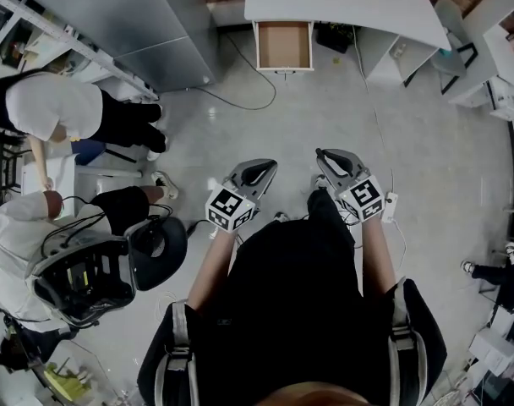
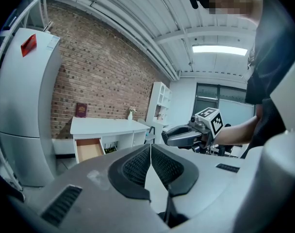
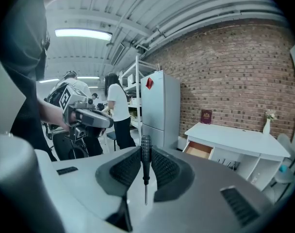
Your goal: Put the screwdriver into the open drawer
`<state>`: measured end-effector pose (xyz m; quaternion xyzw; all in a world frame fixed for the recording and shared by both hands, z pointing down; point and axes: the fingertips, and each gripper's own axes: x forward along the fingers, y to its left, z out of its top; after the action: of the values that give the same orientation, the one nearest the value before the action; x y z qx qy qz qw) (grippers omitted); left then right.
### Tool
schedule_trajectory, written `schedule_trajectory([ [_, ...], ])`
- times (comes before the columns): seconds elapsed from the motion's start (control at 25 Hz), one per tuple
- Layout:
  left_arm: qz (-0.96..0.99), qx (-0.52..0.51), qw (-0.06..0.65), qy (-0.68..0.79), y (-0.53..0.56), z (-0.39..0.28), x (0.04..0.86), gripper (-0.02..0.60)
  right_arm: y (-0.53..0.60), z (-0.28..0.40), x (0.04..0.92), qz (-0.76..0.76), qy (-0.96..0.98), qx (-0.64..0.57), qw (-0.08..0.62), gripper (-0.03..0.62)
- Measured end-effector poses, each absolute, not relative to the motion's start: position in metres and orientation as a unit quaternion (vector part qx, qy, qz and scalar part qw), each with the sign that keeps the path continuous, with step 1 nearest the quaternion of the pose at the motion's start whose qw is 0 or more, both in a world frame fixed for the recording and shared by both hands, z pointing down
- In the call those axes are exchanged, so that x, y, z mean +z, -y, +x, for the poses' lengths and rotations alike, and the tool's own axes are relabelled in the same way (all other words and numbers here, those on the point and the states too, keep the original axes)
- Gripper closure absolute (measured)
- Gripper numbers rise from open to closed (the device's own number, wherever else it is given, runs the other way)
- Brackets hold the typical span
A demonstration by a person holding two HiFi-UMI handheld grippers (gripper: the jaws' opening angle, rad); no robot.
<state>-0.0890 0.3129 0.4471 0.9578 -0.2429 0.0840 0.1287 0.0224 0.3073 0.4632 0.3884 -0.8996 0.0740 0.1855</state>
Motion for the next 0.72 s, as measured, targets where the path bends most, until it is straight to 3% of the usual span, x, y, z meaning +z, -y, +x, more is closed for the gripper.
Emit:
schedule_trajectory([
  [0.72,0.944,0.093,0.135,0.285,-0.22,-0.016,0.445,0.565,-0.208,0.093,0.465,0.343,0.918,0.072,0.188,0.473],
])
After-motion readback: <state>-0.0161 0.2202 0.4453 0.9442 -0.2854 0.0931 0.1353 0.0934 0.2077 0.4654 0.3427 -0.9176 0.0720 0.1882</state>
